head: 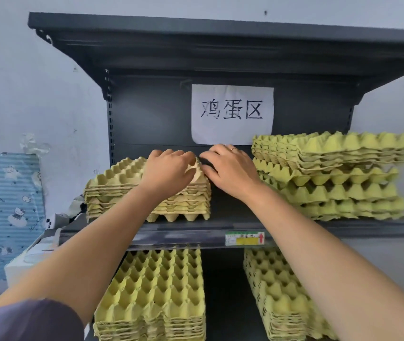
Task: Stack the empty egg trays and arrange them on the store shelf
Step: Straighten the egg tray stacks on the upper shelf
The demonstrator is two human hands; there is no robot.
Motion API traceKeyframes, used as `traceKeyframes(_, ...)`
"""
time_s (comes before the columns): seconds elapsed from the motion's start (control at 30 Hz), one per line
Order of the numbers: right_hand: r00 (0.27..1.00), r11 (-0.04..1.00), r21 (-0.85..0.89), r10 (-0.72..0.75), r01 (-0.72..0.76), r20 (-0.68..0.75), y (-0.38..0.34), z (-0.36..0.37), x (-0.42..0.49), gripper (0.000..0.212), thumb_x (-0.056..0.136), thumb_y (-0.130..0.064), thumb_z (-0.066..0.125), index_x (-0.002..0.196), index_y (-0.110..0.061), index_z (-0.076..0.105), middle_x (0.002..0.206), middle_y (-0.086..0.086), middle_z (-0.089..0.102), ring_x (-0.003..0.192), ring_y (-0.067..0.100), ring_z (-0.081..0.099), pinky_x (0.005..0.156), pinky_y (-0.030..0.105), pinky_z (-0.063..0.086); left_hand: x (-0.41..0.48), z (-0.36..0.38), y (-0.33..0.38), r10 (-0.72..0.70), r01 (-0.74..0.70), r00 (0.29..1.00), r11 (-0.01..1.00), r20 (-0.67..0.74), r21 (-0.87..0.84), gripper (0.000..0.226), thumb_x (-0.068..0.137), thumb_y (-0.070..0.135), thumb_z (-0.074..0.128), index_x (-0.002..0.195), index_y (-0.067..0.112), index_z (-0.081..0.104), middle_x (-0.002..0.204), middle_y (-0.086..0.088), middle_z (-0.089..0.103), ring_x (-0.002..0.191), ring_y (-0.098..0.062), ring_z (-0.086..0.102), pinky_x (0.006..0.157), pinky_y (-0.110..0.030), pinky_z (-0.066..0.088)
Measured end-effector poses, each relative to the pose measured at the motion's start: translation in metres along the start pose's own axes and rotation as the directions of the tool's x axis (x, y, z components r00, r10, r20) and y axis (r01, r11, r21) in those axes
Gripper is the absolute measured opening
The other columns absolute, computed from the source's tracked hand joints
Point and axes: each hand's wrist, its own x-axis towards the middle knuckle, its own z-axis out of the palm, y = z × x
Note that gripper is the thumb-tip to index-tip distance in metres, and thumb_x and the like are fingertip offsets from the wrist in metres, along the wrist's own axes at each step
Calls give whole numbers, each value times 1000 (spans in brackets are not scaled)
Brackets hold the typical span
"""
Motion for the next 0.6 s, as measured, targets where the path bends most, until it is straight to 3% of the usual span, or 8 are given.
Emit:
traceKeyframes(0.17,996,998,-63,13,-19,-86,70,-51,-45,32,92,-30,52,119,-17,62,113,5,62,105,29,54,86,41,45,31,-12,97,18,-28,996,993,-83,-113,19,90,33,48,98,18,58,100,0,67,99,-26,59,78,-33,33)
traceKeyframes(0.33,995,994,-84,70,-76,-78,155,-91,-96,32,92,-26,54,122,-16,61,120,5,60,112,28,52,92,42,42,55,-15,189,59,-71,996,975,-65,-212,29,91,35,47,116,22,54,110,3,62,105,-24,55,87,-36,36)
traceKeyframes(0.6,985,978,-115,172,-174,-24,259,-113,-135,40,94,-28,53,132,-20,54,129,2,54,122,24,45,98,39,38,94,5,273,135,-141,989,980,-52,-138,41,92,40,47,130,26,44,130,4,49,120,-22,44,96,-37,32)
